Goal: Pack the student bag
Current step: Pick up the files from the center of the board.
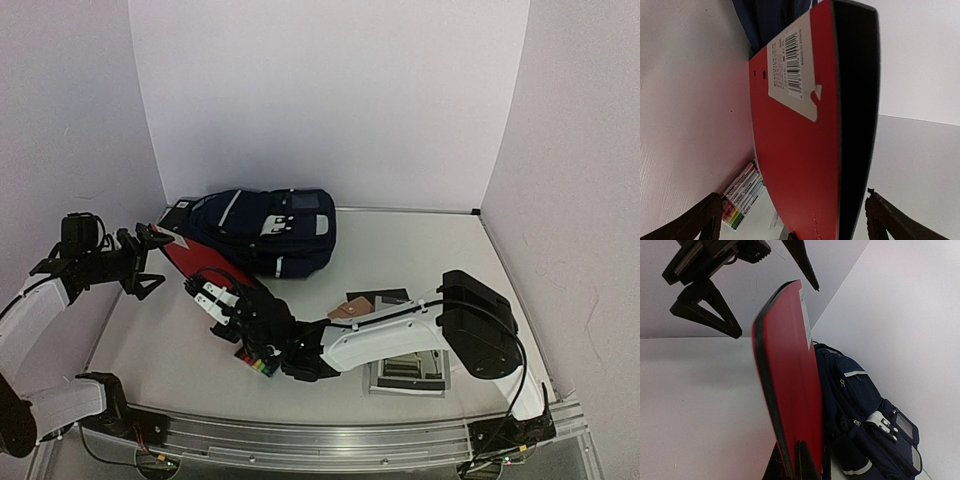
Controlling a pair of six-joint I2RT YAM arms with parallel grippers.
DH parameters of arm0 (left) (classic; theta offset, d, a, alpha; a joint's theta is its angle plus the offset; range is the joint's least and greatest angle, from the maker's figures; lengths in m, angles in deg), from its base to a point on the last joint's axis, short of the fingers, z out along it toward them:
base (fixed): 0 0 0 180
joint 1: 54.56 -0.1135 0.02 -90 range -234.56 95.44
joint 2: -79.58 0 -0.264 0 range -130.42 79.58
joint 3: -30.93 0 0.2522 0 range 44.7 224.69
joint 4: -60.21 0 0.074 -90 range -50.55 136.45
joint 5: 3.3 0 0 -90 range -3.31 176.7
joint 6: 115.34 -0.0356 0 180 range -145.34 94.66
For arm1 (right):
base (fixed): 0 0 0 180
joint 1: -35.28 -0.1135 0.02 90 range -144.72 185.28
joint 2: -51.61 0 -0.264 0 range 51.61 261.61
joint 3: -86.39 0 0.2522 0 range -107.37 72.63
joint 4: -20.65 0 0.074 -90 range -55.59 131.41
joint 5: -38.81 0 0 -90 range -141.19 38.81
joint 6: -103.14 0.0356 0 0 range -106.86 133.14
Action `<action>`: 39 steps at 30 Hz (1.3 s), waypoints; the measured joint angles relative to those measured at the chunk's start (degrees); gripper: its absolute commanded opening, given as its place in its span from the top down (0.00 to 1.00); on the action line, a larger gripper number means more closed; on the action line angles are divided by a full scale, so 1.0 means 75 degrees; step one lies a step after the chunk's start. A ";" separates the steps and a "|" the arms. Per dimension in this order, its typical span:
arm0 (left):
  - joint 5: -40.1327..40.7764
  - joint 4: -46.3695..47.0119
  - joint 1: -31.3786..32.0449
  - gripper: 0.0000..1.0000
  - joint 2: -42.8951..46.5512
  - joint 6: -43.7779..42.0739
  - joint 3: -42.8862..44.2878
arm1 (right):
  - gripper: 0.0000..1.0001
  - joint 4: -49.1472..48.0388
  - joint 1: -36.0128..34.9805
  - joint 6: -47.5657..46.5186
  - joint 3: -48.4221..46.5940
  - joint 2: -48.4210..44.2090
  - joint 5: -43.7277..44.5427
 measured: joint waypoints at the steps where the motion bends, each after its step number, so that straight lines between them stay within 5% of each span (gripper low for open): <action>1: -0.0120 0.0046 -0.0002 0.11 -0.0151 -0.0006 0.0000 | 1.00 0.0006 -0.0002 -0.0030 0.0000 0.0000 -0.0006; 6: -0.0473 0.0178 -0.0001 0.45 -0.0629 -0.0062 0.0002 | 1.00 0.0044 -0.0018 -0.0160 -0.0053 0.0034 -0.0017; 17: -0.0480 0.0112 0.0004 0.99 -0.0626 0.0031 0.0012 | 1.00 0.0116 -0.0083 -0.0582 -0.0184 0.0259 -0.0141; 21: -0.0149 -0.0425 0.0005 1.00 -0.0666 0.0156 0.0000 | 0.87 0.0323 -0.0082 -0.0842 -0.0157 0.0258 -0.0266; 27: 0.0201 -0.0876 0.0032 1.00 -0.0574 -0.0047 0.0064 | 0.41 0.0217 -0.0083 -0.0071 0.0354 0.0102 -0.0566; 31: 0.0593 -0.1569 0.0038 1.00 -0.0395 -0.0302 0.0527 | 0.22 0.0317 -0.0080 0.0531 0.1030 -0.0432 -0.0603; 39: 0.1862 -0.3287 0.0041 1.00 -0.0276 -0.1096 0.2081 | 0.03 0.0480 0.0306 0.1842 0.1784 -0.2260 -0.0598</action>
